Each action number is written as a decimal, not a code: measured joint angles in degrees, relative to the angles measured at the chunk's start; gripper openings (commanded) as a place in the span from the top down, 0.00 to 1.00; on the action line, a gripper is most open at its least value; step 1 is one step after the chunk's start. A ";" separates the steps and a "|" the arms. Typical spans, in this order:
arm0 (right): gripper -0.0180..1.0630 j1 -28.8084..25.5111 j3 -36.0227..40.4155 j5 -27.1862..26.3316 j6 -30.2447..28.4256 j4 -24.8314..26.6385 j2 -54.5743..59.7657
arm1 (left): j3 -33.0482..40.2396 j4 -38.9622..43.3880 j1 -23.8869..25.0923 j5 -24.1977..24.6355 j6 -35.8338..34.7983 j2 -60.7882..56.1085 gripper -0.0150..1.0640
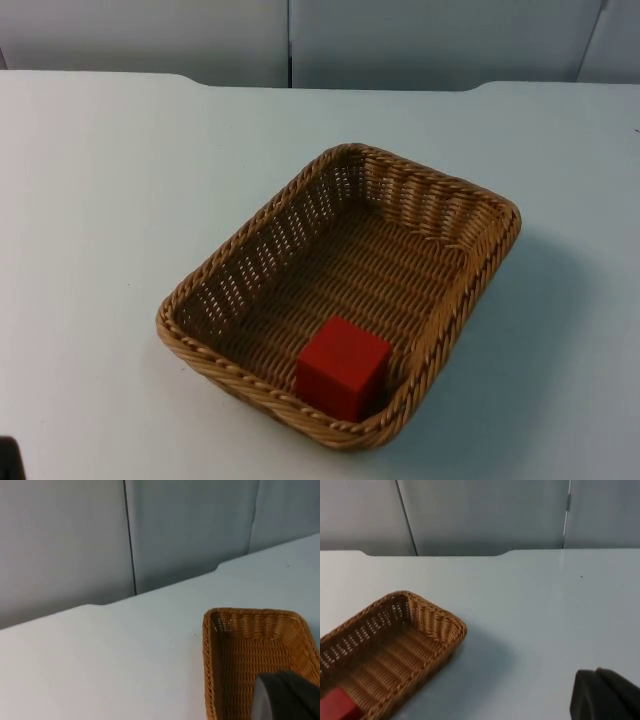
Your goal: Pick up the basket with the left hand and place the cube into the basket with the right hand.
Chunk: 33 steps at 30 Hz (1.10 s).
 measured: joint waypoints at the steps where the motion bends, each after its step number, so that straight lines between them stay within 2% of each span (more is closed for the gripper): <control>1: 0.99 0.00 0.77 1.00 -0.43 0.00 -1.23 | 0.30 0.89 0.00 1.37 0.00 -3.43 0.99; 2: 0.99 0.00 0.77 1.00 -0.43 0.00 -1.23 | 0.30 0.89 0.00 1.37 0.00 -3.43 0.99; 4: 0.99 0.00 1.20 3.22 -2.30 0.00 -2.97 | 0.40 3.47 0.00 4.52 -0.82 -8.21 0.99; 7: 0.99 0.00 1.20 6.53 -4.24 0.13 -4.34 | 0.26 7.58 0.00 13.73 -4.18 -9.25 0.99; 8: 0.99 0.00 1.20 6.53 -4.24 0.13 -4.34 | 0.26 7.58 0.00 13.73 -4.18 -9.25 0.99; 10: 0.99 0.00 1.20 8.16 -4.51 0.25 -4.74 | 0.26 9.88 0.00 19.50 -5.32 -9.25 0.99; 12: 0.99 0.00 1.20 9.40 -4.76 0.63 -4.74 | 0.26 11.89 0.00 22.29 -6.01 -9.25 0.99; 20: 0.99 0.00 1.93 11.20 -4.90 1.30 -4.82 | 1.05 14.27 0.00 23.88 -7.79 -9.25 0.99; 33: 0.99 0.00 3.87 9.79 -4.93 1.43 -4.82 | 1.17 15.46 0.00 23.88 -8.98 -9.29 0.99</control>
